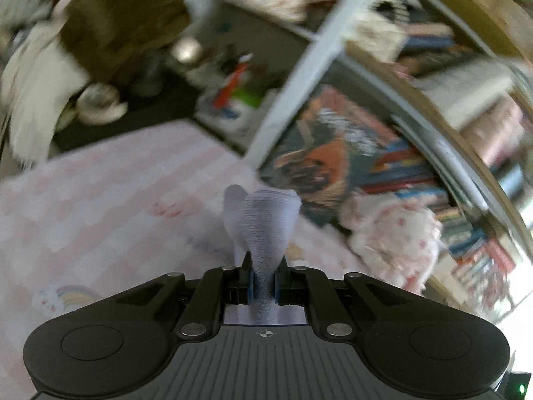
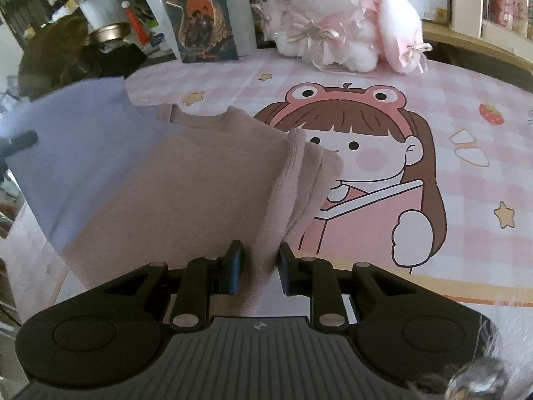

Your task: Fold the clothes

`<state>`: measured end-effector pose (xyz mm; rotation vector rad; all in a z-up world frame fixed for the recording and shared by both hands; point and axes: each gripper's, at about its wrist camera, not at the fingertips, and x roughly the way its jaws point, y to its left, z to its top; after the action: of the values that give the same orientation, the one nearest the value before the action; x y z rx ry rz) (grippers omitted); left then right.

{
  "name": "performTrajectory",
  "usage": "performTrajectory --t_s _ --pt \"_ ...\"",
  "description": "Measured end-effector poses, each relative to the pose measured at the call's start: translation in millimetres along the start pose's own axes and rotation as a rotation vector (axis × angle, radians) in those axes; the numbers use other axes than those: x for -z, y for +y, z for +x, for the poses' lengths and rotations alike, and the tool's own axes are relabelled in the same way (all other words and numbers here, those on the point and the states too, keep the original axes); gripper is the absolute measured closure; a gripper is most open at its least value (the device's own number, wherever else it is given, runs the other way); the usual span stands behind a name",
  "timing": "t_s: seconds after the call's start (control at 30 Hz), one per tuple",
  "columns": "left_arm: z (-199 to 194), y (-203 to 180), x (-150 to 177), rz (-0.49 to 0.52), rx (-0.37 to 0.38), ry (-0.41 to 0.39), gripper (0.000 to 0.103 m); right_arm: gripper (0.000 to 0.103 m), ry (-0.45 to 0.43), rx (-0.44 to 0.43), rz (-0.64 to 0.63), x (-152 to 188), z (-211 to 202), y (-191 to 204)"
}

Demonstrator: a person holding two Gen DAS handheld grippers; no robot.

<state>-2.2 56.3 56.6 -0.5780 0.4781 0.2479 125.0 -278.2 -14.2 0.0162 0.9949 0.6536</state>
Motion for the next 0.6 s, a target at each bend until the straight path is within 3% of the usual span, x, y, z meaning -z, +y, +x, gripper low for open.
performTrajectory --t_s 0.13,0.27,0.33,0.43,0.53,0.6 --pt "-16 -60 10 0.189 0.007 -0.028 0.094 0.082 0.0 -0.053 0.016 0 -1 -10" --pt "-28 -121 43 0.415 0.02 -0.024 0.094 0.082 0.011 -0.099 0.024 -1 0 -19" --pt "-30 -149 73 0.544 0.026 0.008 0.094 0.082 0.017 -0.12 0.022 -2 -1 -23" --pt "-17 -173 129 0.726 -0.009 0.131 0.092 0.082 0.027 -0.149 0.026 -3 0 -28" --pt "-4 -196 185 0.907 -0.046 0.254 0.085 0.082 0.042 -0.176 0.039 -5 0 -34" --pt "0 -200 206 0.994 -0.091 0.267 0.084 0.081 0.054 -0.189 0.047 -6 -1 -37"
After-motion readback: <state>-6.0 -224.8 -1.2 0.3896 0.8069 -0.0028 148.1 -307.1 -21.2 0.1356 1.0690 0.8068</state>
